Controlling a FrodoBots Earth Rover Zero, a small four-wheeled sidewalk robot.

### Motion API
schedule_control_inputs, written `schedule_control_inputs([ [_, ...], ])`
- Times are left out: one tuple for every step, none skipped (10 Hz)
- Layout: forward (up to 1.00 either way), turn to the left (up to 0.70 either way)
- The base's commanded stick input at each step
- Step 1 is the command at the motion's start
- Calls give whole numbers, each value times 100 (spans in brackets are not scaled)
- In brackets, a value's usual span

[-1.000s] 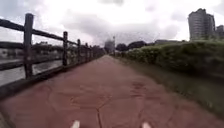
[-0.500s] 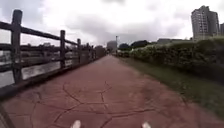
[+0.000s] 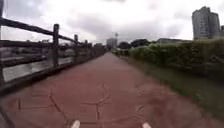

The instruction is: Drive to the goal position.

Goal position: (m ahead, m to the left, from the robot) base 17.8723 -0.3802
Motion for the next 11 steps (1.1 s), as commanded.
schedule_control_inputs([
  [85, 10],
  [85, 10],
  [85, 10],
  [85, 10],
  [85, 10],
  [85, 10],
  [85, 10],
  [85, 10],
  [85, 10],
  [85, 10],
  [85, 10],
])
